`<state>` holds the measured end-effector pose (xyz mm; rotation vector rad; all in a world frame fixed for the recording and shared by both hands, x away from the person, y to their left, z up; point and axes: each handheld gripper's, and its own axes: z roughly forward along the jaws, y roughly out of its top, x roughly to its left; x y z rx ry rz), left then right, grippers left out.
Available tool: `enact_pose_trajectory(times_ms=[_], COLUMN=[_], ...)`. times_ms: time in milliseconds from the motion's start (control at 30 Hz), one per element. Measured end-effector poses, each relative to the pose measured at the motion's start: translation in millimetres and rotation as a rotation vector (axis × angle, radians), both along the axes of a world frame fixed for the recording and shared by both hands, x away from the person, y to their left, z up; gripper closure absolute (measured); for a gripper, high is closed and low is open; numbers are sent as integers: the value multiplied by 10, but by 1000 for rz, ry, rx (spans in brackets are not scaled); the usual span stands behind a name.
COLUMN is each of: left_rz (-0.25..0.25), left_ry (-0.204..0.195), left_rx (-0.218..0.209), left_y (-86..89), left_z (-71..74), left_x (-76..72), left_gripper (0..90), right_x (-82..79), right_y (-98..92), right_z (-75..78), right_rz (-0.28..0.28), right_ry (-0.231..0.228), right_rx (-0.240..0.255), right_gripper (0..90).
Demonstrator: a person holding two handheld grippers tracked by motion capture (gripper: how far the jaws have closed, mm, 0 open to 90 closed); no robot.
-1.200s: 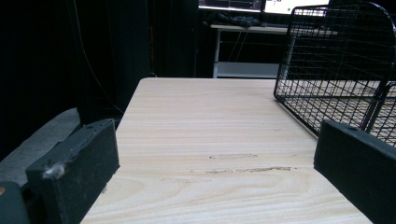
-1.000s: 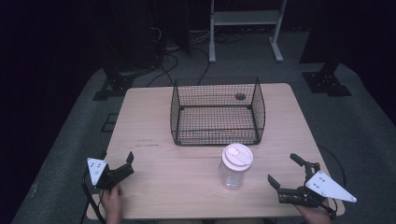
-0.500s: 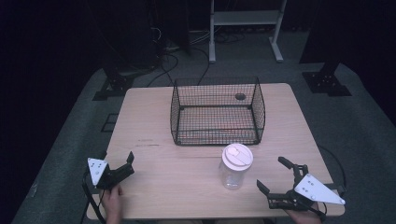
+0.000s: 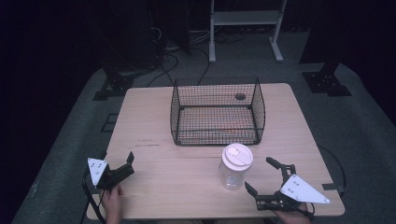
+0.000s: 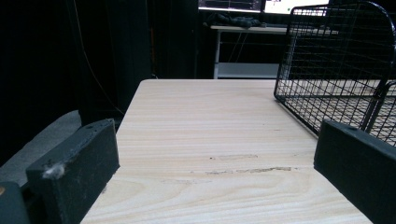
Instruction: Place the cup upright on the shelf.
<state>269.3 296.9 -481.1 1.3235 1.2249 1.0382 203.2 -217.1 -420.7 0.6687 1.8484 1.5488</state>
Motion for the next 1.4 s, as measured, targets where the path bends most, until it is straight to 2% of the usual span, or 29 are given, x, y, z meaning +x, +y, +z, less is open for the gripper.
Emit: enact_pose_trajectory(times_ms=[167, 1167, 1400], left_rz=[-1, 0, -1], left_ry=[-1, -7, -7], left_rx=[0, 1, 2], left_y=[-1, -1, -1], left_z=[0, 1, 1], left_x=[0, -4, -5], left_gripper=[0, 0, 0], right_x=[34, 289, 359], right_y=[83, 367, 478], right_z=[7, -34, -35], right_rz=[-1, -3, -19], right_ry=[-9, 16, -7], right_rx=[-20, -24, -40], right_gripper=[14, 0, 0])
